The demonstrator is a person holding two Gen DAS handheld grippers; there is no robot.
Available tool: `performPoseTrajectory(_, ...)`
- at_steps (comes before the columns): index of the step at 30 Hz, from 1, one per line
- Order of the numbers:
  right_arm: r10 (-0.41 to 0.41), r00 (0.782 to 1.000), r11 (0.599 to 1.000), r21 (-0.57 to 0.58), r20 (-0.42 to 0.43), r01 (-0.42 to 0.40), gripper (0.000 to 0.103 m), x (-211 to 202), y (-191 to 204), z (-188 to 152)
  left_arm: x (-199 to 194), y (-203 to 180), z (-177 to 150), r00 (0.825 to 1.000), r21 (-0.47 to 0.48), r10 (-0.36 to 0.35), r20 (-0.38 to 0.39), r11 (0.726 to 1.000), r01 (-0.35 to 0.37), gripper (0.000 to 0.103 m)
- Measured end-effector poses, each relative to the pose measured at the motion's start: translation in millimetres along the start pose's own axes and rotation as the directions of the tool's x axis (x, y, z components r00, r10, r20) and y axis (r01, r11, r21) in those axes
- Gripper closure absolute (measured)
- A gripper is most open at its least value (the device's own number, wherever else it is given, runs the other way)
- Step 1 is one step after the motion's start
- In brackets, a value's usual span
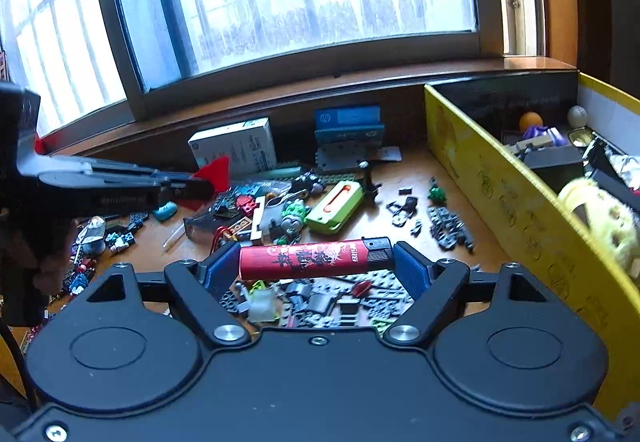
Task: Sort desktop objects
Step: 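Carry the red piece in the left tool while the right tool carries the lighter toward the yellow box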
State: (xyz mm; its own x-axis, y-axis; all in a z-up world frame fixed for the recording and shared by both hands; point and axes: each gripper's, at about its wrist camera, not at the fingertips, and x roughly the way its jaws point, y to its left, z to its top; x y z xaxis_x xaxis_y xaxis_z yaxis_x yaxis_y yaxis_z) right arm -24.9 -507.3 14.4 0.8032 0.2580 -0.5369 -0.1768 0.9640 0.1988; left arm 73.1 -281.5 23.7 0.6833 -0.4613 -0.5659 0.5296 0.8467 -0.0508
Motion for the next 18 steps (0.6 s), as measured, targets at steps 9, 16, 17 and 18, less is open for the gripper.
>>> performPoseTrajectory(9, -0.075, 0.996, 0.997, 0.027, 0.048, 0.074, 0.022, -34.4, -40.2, 16.1, 33.4, -71.5, 55.3, 0.993, 0.094, -0.099, 0.06, 0.991, 0.093, 0.098)
performPoseTrajectory(16, -0.176, 0.983, 0.98, 0.107, 0.06, 0.168, 0.022, -60.3, -84.3, 21.7, 78.5, -134.3, 88.0, 0.977, 0.183, -0.209, 0.048, 0.963, 0.197, 0.098)
performPoseTrajectory(17, -0.196, 0.979, 0.975, 0.119, 0.057, 0.188, 0.022, -63.0, -90.8, 21.4, 85.1, -141.6, 91.3, 0.975, 0.194, -0.22, 0.042, 0.959, 0.208, 0.098)
performPoseTrajectory(18, -0.216, 0.975, 0.97, 0.131, 0.056, 0.207, 0.022, -65.4, -97.3, 21.0, 90.9, -148.3, 94.5, 0.973, 0.205, -0.228, 0.038, 0.955, 0.216, 0.098)
